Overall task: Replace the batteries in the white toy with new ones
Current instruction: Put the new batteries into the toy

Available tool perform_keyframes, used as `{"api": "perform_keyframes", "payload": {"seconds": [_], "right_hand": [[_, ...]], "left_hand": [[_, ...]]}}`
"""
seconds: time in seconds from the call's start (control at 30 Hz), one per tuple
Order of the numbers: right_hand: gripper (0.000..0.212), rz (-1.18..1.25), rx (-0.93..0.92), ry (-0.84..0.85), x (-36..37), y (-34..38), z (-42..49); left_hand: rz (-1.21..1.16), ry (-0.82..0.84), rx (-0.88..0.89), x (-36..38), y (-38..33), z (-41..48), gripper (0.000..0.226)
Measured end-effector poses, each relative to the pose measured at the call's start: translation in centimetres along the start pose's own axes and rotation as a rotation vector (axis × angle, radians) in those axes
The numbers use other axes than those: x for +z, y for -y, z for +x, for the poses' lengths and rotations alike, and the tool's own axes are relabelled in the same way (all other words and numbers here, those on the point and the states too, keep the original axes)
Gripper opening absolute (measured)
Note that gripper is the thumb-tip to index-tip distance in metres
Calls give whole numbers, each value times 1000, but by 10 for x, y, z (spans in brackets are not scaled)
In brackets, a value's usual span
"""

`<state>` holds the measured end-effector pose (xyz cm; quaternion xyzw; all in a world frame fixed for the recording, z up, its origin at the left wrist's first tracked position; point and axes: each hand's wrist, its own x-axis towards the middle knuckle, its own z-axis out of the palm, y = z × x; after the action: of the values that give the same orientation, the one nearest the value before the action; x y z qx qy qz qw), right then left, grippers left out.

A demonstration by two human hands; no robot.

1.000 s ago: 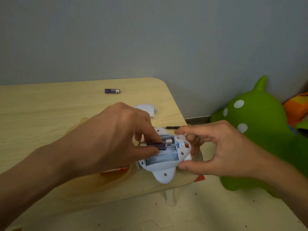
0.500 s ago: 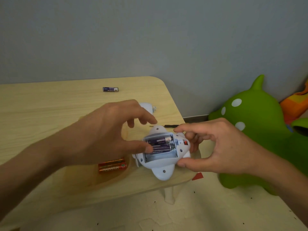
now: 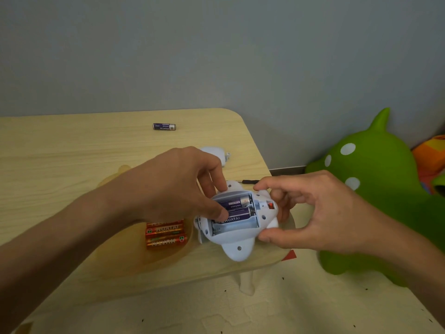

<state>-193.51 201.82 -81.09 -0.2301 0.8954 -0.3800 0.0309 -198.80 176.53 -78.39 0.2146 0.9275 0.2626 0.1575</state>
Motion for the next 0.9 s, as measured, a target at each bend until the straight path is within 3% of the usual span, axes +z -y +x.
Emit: {"api": "perform_keyframes", "payload": {"seconds": [0.2, 0.27, 0.4, 0.57, 0.9], "right_hand": [[45, -23, -10, -10, -1, 1, -1], [46, -21, -10, -15, 0, 0, -1], [49, -21, -28, -33, 1, 0, -2], [56, -53, -27, -58, 2, 0, -4], [54, -15, -45, -71, 3, 0, -3]], "left_hand": [[-5, 25, 14, -20, -3, -1, 15], [30, -100, 27, -39, 11, 11, 10], [178, -378, -119, -69, 74, 62, 30], [311, -347, -180, -56, 132, 96, 48], [282, -493, -71, -54, 143, 96, 17]]}}
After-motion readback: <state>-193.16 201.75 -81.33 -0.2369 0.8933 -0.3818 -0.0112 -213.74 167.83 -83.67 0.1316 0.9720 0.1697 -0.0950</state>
